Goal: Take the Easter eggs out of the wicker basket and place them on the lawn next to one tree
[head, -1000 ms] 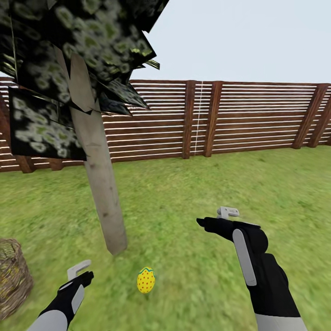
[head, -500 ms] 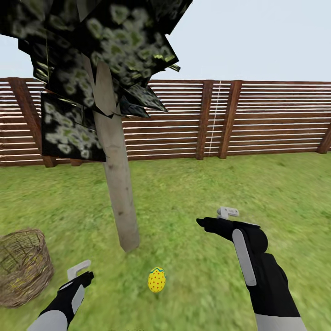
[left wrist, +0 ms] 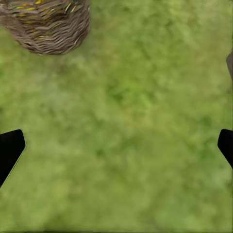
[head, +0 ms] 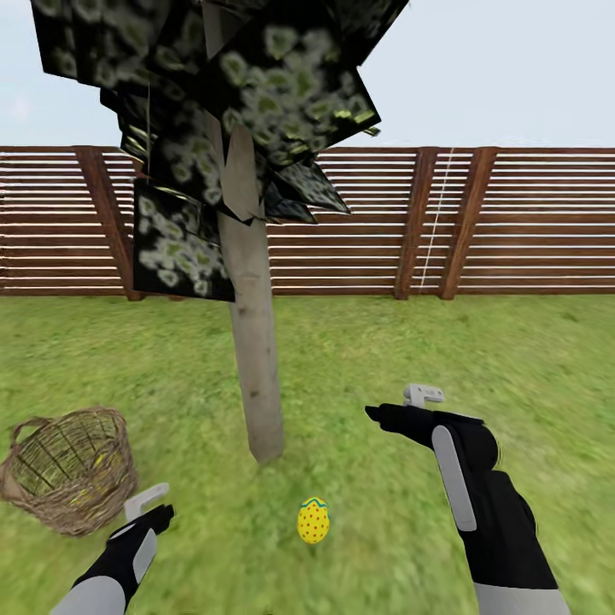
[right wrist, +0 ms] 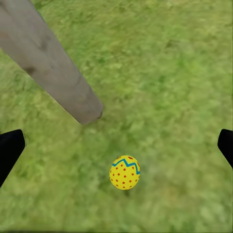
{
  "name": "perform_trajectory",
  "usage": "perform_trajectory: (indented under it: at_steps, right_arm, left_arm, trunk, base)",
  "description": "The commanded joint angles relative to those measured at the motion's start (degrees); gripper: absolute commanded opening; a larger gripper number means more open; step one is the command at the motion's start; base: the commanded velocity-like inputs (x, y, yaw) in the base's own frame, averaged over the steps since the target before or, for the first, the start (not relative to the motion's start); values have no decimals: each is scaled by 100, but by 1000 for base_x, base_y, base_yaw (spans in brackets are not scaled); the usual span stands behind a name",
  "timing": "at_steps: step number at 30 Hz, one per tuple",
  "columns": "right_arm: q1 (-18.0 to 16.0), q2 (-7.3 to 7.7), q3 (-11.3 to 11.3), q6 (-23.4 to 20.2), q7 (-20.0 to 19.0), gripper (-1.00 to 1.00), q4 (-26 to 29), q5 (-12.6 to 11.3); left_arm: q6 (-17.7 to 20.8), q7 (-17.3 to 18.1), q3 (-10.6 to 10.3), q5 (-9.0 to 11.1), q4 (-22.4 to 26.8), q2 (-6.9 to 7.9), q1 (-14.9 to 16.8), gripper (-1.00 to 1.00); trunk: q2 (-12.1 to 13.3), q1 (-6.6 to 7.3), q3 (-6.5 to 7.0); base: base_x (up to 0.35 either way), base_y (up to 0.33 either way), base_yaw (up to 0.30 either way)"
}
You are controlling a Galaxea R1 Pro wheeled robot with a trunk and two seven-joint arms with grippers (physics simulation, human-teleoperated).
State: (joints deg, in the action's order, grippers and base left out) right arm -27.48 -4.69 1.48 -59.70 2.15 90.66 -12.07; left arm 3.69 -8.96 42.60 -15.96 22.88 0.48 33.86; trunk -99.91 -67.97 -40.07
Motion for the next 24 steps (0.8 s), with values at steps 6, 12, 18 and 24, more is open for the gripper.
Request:
perform_trajectory:
  at_steps: [6, 12, 18, 24]
  right_arm:
    - [-3, -6, 12, -25, 23, 100, 4, -41]
    - [-3, -5, 10, -25, 23, 100, 4, -41]
    - [-3, -2, 10, -25, 23, 100, 4, -41]
    - [-3, -2, 11, -23, 23, 100, 4, -41]
  left_arm:
    - [30, 2, 29, -58, 6, -4, 6, 100]
    - [34, 0, 29, -44, 6, -4, 6, 100]
    - [33, 1, 29, -34, 6, -4, 6, 100]
    - [28, 14, 29, -26, 6, -4, 6, 100]
  trunk:
    - [239, 133, 75]
    - [480, 265, 155]
    - [721, 397, 234]
    - [961, 528, 314]
  base:
    - [0, 0, 242]
    - [0, 0, 242]
    - [0, 0, 242]
    - [0, 4, 242]
